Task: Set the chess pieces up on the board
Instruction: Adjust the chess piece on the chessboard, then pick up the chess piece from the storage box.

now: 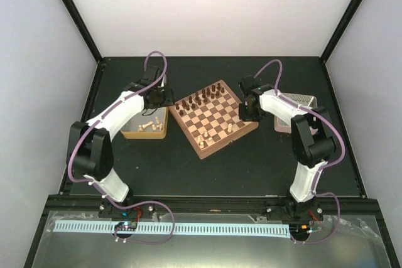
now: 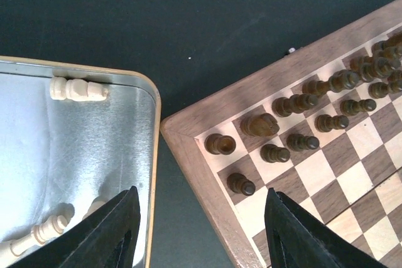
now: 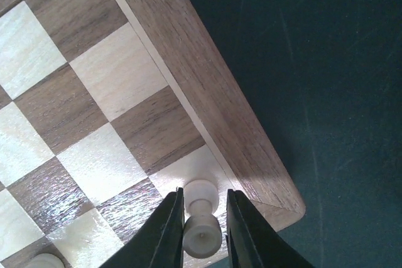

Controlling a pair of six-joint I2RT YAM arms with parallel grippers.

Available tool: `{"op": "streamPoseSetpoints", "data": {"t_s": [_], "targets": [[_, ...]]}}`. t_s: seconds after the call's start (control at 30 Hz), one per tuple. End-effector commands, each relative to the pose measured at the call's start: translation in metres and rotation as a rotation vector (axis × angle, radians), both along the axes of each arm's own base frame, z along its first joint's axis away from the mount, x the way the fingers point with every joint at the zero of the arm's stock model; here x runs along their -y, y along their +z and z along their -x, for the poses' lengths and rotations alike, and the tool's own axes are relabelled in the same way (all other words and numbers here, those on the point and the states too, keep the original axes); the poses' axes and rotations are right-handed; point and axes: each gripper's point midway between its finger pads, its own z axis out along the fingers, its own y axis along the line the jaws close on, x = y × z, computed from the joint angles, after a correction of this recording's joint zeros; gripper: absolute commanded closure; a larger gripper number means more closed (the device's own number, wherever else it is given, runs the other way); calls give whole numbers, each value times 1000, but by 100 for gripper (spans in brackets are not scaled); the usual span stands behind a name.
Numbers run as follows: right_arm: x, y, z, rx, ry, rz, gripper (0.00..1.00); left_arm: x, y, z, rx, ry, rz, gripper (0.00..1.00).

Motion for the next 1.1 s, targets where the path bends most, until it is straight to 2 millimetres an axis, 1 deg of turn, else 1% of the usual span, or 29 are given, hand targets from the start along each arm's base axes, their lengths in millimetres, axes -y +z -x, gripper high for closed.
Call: {"op": "streamPoseSetpoints", "data": {"t_s": [0.0, 0.13, 0.23, 0.4, 0.47, 0.5, 0.57, 0.63, 0.77, 0.83, 0.9, 0.97, 1.07], "targets": [[1, -1, -3, 3, 1, 24, 79, -9, 11, -1, 35, 33, 8, 44], [-6, 5, -3, 11, 14, -14, 71, -15, 8, 1, 29, 54, -4, 44], [-8, 15, -6, 33, 7, -34, 65, -28, 3, 5, 9, 105, -35, 44], [-11, 42, -14, 116, -29, -82, 62, -61, -17, 13, -48, 241, -68, 43], [-12, 54, -16, 153, -45, -102, 62, -69, -28, 14, -71, 269, -53, 44], [-12, 58, -17, 165, -50, -108, 62, -72, -33, 15, -87, 282, -41, 46], [-12, 63, -17, 181, -57, -113, 62, -74, -44, 14, -113, 288, -7, 53], [-11, 66, -18, 188, -61, -113, 62, -69, -51, 14, -128, 268, 21, 58], [-8, 66, -15, 187, -69, -105, 63, -61, -63, 20, -176, 219, 41, 57], [-8, 65, -14, 183, -69, -106, 63, -59, -73, 25, -216, 202, 40, 56], [-8, 65, -14, 181, -70, -105, 63, -58, -83, 30, -254, 192, 36, 57], [-8, 65, -14, 182, -72, -104, 63, -57, -92, 33, -280, 187, 36, 63], [-7, 65, -14, 182, -72, -103, 63, -56, -96, 32, -288, 181, 35, 74]]}}
